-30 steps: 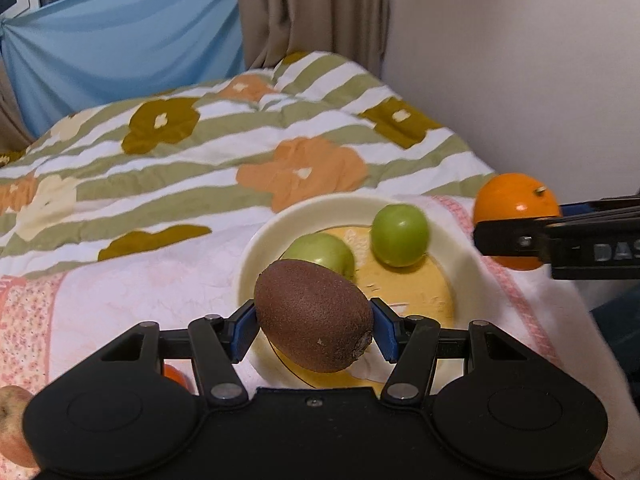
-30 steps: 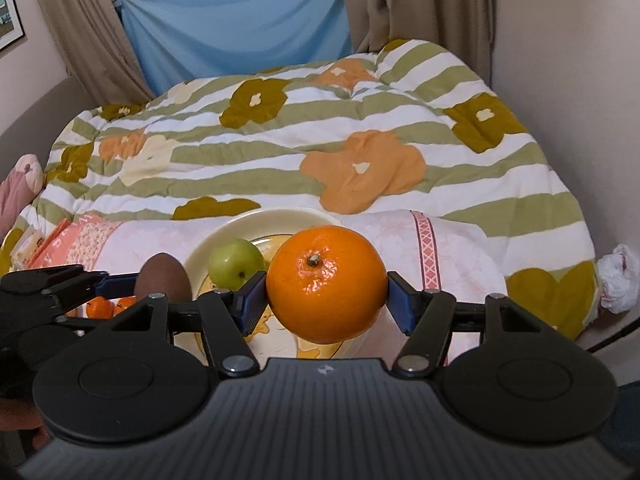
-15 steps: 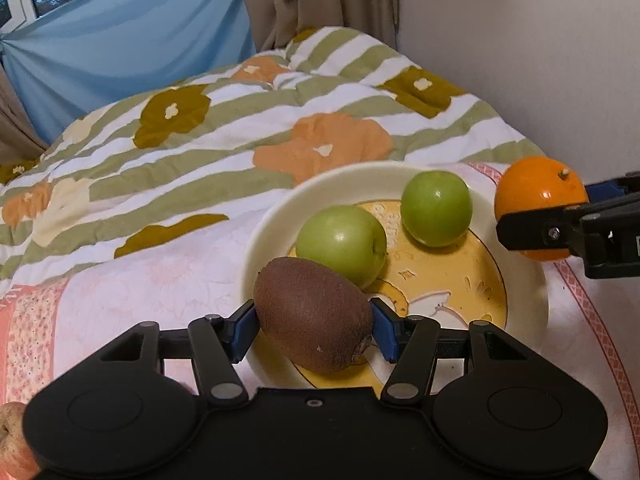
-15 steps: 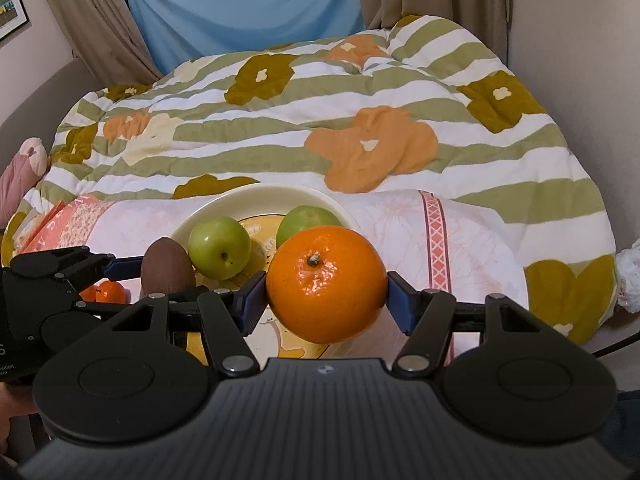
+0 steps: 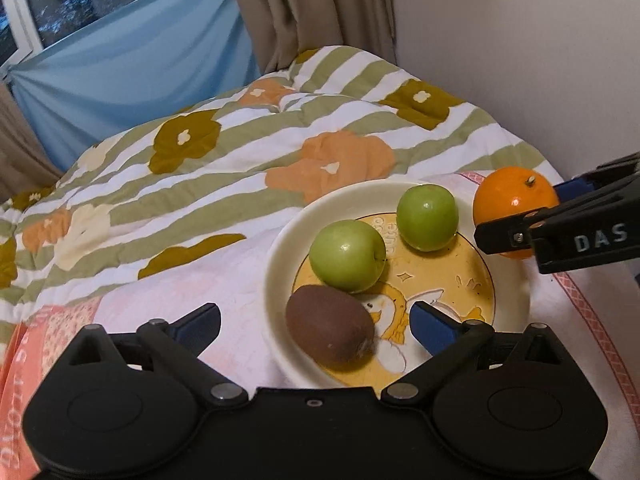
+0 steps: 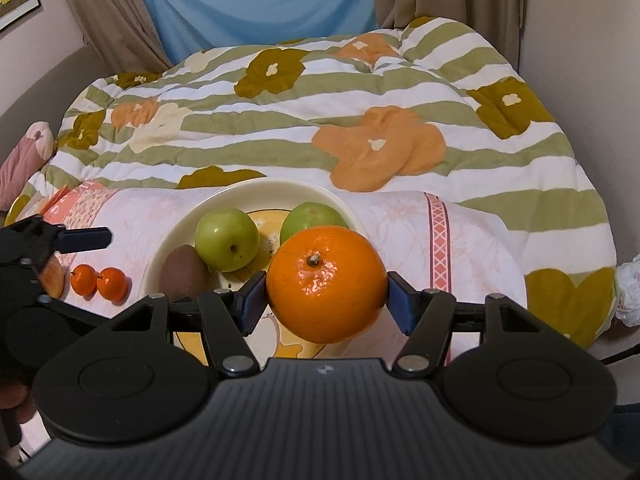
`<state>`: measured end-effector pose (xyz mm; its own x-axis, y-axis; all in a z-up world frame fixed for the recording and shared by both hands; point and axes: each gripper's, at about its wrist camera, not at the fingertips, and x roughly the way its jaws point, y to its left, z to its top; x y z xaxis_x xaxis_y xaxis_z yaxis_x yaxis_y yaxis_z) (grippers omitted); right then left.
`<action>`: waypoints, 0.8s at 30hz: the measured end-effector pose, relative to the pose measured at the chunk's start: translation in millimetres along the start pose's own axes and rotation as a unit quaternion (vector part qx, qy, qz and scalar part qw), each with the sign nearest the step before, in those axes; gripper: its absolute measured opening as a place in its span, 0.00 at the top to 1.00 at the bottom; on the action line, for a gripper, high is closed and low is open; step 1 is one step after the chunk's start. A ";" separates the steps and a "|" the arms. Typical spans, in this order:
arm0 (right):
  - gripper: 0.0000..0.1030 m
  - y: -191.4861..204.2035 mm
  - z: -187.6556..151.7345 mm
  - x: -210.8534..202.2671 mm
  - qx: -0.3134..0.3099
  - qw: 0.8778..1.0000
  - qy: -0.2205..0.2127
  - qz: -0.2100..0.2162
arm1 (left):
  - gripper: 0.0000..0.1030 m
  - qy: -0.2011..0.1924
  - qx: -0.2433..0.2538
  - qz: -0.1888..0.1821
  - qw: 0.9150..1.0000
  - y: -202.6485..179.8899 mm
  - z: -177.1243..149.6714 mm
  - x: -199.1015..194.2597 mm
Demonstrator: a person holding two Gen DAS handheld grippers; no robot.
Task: Organize fruits
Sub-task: 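Lower the kiwi and orange into the bowl and open both grippers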
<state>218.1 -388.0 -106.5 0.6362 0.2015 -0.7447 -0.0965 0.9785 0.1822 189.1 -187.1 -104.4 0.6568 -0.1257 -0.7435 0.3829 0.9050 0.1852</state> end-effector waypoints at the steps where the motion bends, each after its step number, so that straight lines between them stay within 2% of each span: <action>1: 0.25 1.0 0.2 0.6 -0.002 1.000 0.001 0.002 | 0.01 0.000 -0.008 0.000 1.000 2.5 -0.6 -4.1; 5: 0.25 8.0 0.7 4.9 -0.020 1.000 0.006 0.009 | 0.01 0.004 -0.052 -0.018 0.998 12.9 -1.9 -16.8; 7: 0.25 13.7 -0.2 7.6 -0.034 0.999 0.009 0.009 | 0.01 0.002 -0.065 -0.016 0.998 15.9 -3.7 -24.7; 16: 0.25 35.3 -11.2 26.2 -0.092 0.996 0.018 0.003 | 0.01 -0.002 -0.087 0.006 0.996 30.3 -15.4 -47.0; 24: 0.24 41.8 -19.7 39.9 -0.103 0.994 0.021 -0.004 | 0.01 0.008 -0.114 0.009 0.993 43.1 -29.9 -53.2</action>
<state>224.4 -338.1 -141.2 0.6048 0.1912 -0.7731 -0.2487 0.9676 0.0448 151.2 -129.3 -76.1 0.6508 -0.1042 -0.7521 0.2136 0.9757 0.0496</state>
